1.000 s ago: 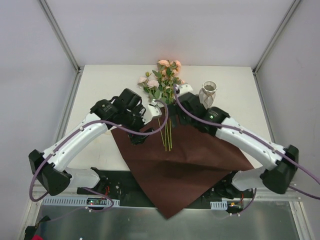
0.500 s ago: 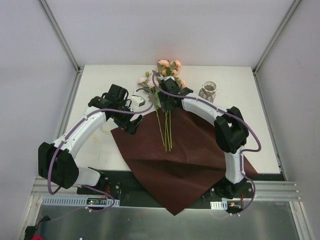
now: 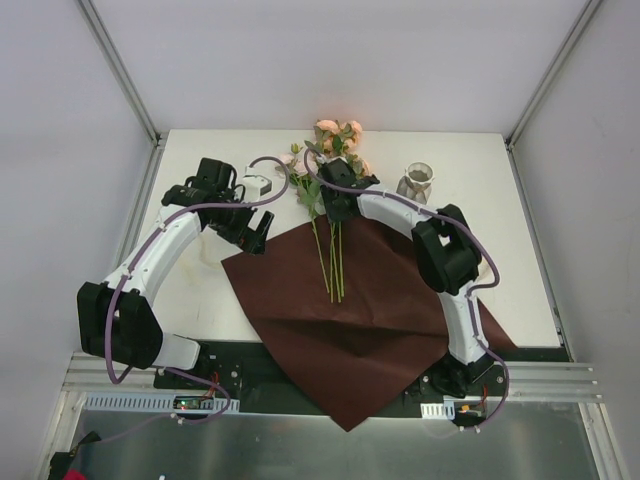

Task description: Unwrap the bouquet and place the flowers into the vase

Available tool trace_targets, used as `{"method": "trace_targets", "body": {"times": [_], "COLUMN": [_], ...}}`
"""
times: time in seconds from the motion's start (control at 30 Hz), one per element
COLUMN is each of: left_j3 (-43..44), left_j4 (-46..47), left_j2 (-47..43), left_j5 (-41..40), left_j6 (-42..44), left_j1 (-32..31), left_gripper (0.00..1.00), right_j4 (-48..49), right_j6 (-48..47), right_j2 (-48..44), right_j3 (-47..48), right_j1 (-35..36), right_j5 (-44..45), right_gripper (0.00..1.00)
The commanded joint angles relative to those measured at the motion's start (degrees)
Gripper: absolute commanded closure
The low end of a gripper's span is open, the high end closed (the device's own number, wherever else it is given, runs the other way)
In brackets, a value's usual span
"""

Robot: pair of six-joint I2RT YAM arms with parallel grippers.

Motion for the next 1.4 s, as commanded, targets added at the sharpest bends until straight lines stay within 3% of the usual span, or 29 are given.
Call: {"method": "trace_targets", "body": {"times": [0.0, 0.13, 0.17, 0.67, 0.8, 1.07, 1.37], "left_j3": [1.9, 1.3, 1.0, 0.0, -0.1, 0.2, -0.1], "left_j4": [0.0, 0.0, 0.0, 0.0, 0.1, 0.2, 0.9], "left_j2": [-0.6, -1.3, -1.3, -2.2, -2.4, -2.7, -3.2], "left_j5": [2.7, 2.5, 2.5, 2.7, 2.7, 2.6, 2.5], "left_j6": [-0.9, -0.9, -0.9, -2.0, -2.1, -2.5, -3.0], "left_j1": [1.0, 1.2, 1.2, 1.2, 1.2, 1.2, 1.3], "left_gripper": [0.01, 0.01, 0.01, 0.01, 0.01, 0.01, 0.02], "right_j4": [1.4, 2.2, 3.0, 5.8, 11.8, 12.9, 16.8], "right_j6": [0.9, 1.5, 1.6, 1.6, 0.5, -1.3, -2.2], "right_j2": [1.1, -0.5, -1.1, -13.1, -19.2, -25.2, -36.3], "right_j3": [2.3, 1.0, 0.6, -5.6, -11.8, -11.6, -28.0], "right_j1": [-0.2, -0.3, -0.4, 2.5, 4.1, 4.4, 6.7], "right_j5": [-1.1, -1.1, -1.2, -1.5, 1.0, 0.6, 5.3], "right_gripper": [0.58, 0.82, 0.83, 0.85, 0.99, 0.99, 0.99]}}
